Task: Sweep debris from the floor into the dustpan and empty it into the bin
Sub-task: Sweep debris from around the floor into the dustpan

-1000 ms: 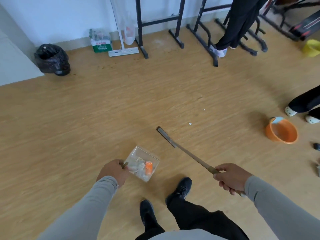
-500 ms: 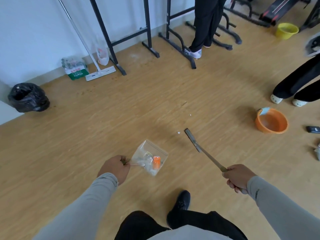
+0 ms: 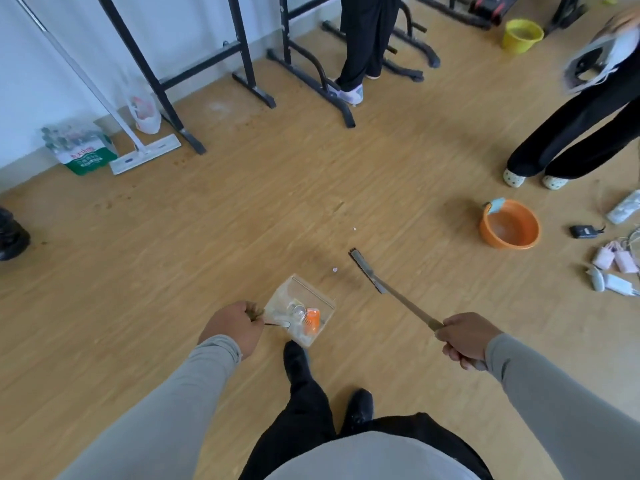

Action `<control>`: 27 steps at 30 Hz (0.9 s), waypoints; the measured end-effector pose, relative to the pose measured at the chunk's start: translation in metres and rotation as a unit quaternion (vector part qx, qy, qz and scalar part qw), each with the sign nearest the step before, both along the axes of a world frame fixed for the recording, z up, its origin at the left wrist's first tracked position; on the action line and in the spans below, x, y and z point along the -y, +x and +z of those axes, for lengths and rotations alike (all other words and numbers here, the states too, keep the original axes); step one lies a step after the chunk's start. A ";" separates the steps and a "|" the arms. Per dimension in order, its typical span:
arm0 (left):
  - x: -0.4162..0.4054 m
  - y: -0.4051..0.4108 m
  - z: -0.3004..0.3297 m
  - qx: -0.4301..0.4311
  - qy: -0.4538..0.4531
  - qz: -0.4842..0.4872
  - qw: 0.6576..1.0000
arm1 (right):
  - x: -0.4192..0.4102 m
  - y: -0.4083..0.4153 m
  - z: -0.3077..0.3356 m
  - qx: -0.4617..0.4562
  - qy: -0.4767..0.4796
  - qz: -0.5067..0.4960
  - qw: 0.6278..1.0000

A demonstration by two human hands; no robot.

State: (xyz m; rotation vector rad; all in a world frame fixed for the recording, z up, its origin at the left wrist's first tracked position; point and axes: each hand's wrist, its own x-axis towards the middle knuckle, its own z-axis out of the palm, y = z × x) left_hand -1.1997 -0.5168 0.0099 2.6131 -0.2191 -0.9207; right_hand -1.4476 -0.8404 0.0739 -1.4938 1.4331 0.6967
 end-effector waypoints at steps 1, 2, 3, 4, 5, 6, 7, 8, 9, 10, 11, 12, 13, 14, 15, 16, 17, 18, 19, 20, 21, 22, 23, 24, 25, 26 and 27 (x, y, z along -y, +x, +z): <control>0.004 0.009 -0.004 -0.001 0.001 -0.009 1.000 | 0.001 0.008 0.001 -0.001 -0.004 -0.002 1.000; 0.007 0.018 -0.009 -0.002 0.001 -0.014 1.000 | 0.002 0.017 0.001 -0.005 -0.008 -0.002 1.000; 0.010 0.026 -0.013 -0.005 0.002 -0.018 1.000 | 0.002 0.026 0.002 -0.011 -0.011 0.000 1.000; 0.013 0.035 -0.016 -0.008 0.004 -0.022 1.000 | 0.001 0.035 0.002 -0.016 -0.014 0.001 1.000; 0.017 0.043 -0.019 -0.011 0.007 -0.026 1.000 | 0.000 0.044 0.002 -0.019 -0.015 0.000 1.000; 0.020 0.051 -0.023 -0.013 0.010 -0.031 0.999 | -0.001 0.053 0.002 -0.020 -0.018 0.000 1.000; 0.024 0.058 -0.027 -0.016 0.012 -0.034 0.999 | -0.002 0.061 0.002 -0.022 -0.020 0.001 1.000; 0.029 0.065 -0.030 -0.018 0.014 -0.037 0.999 | -0.002 0.070 0.002 -0.025 -0.023 0.000 0.999; 0.034 0.071 -0.033 -0.021 0.018 -0.039 0.999 | -0.001 0.079 0.002 -0.027 -0.024 -0.001 0.999; 0.039 0.076 -0.036 -0.023 0.023 -0.042 0.999 | 0.002 0.087 0.001 -0.029 -0.026 -0.002 0.999; 0.045 0.081 -0.040 -0.025 0.027 -0.045 0.998 | 0.005 0.095 -0.001 -0.031 -0.029 -0.003 0.999; 0.051 0.086 -0.045 -0.029 0.031 -0.050 0.998 | 0.009 0.103 -0.003 -0.033 -0.032 -0.003 0.999; 0.057 0.090 -0.049 -0.033 0.037 -0.056 0.997 | 0.013 0.111 -0.007 -0.034 -0.034 -0.001 0.999; 0.062 0.095 -0.053 -0.037 0.047 -0.065 0.996 | 0.017 0.119 -0.011 -0.036 -0.035 0.001 0.999; 0.067 0.099 -0.057 -0.038 0.057 -0.074 0.995 | 0.021 0.127 -0.016 -0.038 -0.036 0.007 0.999; 0.073 0.102 -0.061 -0.039 0.065 -0.083 0.994 | 0.025 0.134 -0.021 -0.040 -0.036 0.014 0.998; 0.079 0.106 -0.065 -0.038 0.070 -0.089 0.993 | 0.028 0.140 -0.028 -0.043 -0.036 0.025 0.998; 0.086 0.109 -0.068 -0.038 0.072 -0.093 0.992 | 0.030 0.145 -0.036 -0.046 -0.036 0.040 0.997; 0.094 0.112 -0.070 -0.037 0.071 -0.094 0.992 | 0.031 0.149 -0.045 -0.050 -0.038 0.063 0.996; 0.101 0.116 -0.072 -0.034 0.072 -0.097 0.992 | 0.030 0.153 -0.054 -0.057 -0.043 0.090 0.993; 0.107 0.119 -0.073 -0.031 0.074 -0.100 0.992 | 0.026 0.156 -0.063 -0.067 -0.048 0.117 0.990; 0.112 0.123 -0.074 -0.025 0.075 -0.099 0.992 | 0.020 0.158 -0.071 -0.078 -0.047 0.138 0.986; 0.115 0.126 -0.075 -0.020 0.075 -0.096 0.992 | 0.010 0.159 -0.077 -0.087 -0.043 0.157 0.983; 0.117 0.128 -0.076 -0.016 0.075 -0.093 0.993 | 0.000 0.159 -0.083 -0.094 -0.035 0.176 0.979; 0.119 0.129 -0.077 -0.014 0.075 -0.092 0.993 | -0.009 0.157 -0.085 -0.098 -0.025 0.189 0.977; 0.121 0.129 -0.077 -0.014 0.076 -0.092 0.993 | -0.016 0.153 -0.085 -0.097 -0.010 0.193 0.976; 0.122 0.128 -0.077 -0.013 0.078 -0.093 0.993 | -0.018 0.148 -0.080 -0.091 0.013 0.191 0.977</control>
